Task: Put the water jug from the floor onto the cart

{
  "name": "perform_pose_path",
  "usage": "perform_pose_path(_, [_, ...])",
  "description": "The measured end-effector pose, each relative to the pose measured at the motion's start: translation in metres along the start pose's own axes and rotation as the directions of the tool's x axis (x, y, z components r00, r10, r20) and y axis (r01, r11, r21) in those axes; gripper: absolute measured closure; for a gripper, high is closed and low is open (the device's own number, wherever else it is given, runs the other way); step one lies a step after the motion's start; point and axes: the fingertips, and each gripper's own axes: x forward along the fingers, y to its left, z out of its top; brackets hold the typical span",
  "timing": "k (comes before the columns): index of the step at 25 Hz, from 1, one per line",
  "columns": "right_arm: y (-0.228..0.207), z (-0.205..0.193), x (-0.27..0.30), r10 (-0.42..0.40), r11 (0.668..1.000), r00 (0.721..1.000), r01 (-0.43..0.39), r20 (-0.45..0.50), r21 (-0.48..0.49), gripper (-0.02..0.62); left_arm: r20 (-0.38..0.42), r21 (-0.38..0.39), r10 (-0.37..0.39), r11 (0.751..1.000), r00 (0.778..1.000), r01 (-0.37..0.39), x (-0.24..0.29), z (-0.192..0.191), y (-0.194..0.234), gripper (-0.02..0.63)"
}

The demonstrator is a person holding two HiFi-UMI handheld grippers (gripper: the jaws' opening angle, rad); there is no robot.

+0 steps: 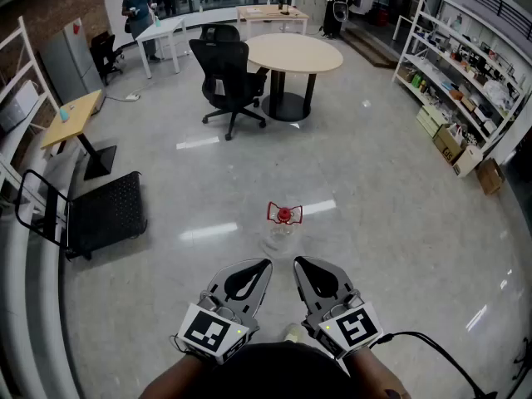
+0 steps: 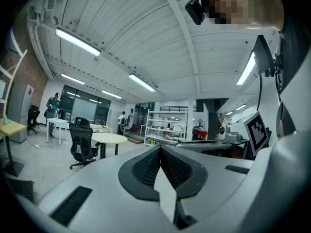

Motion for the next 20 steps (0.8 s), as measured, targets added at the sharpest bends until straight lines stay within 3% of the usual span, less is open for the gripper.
perform_pose_path(14, [0.009, 0.003, -0.002, 0.001, 1.000, 1.000, -0.001, 0.006, 0.006, 0.592, -0.008, 0.009, -0.009, 1.000, 1.000, 0.009, -0.007, 0.003, -0.004, 0.601])
perform_pose_path(20, [0.015, 0.000, -0.005, 0.040, 0.998, 0.999, -0.041, 0.024, 0.038, 0.592, -0.020, 0.010, -0.003, 1.000, 1.000, 0.003, -0.006, -0.004, -0.005, 0.601])
